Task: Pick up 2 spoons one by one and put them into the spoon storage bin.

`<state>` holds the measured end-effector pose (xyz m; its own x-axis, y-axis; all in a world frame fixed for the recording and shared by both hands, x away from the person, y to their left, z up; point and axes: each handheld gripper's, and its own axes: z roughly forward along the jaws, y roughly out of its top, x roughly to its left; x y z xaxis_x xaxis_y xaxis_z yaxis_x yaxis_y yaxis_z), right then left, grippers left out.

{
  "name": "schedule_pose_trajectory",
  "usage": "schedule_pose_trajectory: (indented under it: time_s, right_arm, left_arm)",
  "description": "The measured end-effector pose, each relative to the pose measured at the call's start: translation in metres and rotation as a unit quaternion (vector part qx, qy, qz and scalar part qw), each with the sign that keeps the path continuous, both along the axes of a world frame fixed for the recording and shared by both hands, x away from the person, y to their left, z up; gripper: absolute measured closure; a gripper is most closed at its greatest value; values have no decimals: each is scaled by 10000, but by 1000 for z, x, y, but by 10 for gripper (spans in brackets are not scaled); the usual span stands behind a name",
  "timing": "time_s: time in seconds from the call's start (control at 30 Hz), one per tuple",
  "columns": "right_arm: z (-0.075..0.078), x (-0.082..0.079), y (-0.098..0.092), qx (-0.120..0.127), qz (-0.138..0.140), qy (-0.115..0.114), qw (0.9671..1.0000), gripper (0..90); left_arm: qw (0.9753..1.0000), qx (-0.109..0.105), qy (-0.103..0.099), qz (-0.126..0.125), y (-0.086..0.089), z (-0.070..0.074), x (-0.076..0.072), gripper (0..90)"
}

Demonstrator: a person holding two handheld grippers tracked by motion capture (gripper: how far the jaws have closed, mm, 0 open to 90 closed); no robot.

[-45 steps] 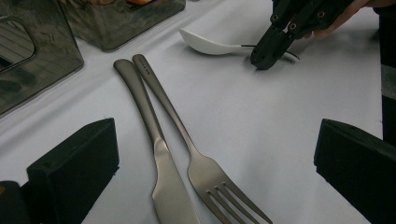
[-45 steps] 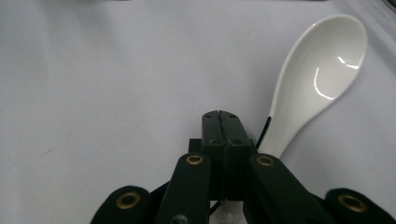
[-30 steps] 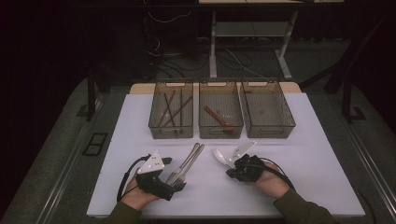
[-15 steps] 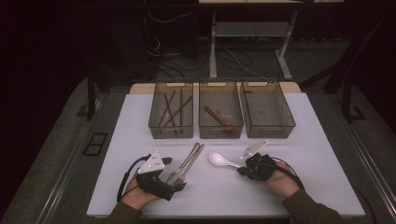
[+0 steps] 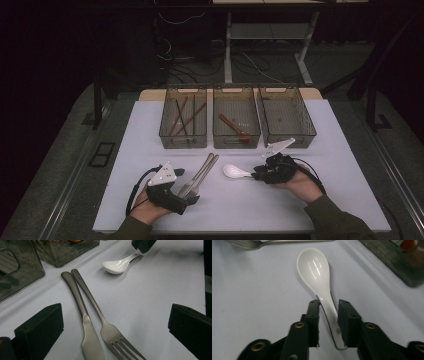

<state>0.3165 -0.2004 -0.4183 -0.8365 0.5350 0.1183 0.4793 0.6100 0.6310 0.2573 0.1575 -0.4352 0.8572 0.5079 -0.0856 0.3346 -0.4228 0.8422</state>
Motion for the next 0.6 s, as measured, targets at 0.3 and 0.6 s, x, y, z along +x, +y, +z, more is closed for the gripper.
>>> schedule_pose_trajectory:
  time_s: [0.3,0.6]
  right_arm:
    - [1,27,25,209,11,58,9998,543]
    - [-11,37,48,189,120,104,9997,525]
  left_arm:
    - [10000,17,6,-10,0,0,0,0]
    - [10000,-20,-4,4,1,-1,0,0]
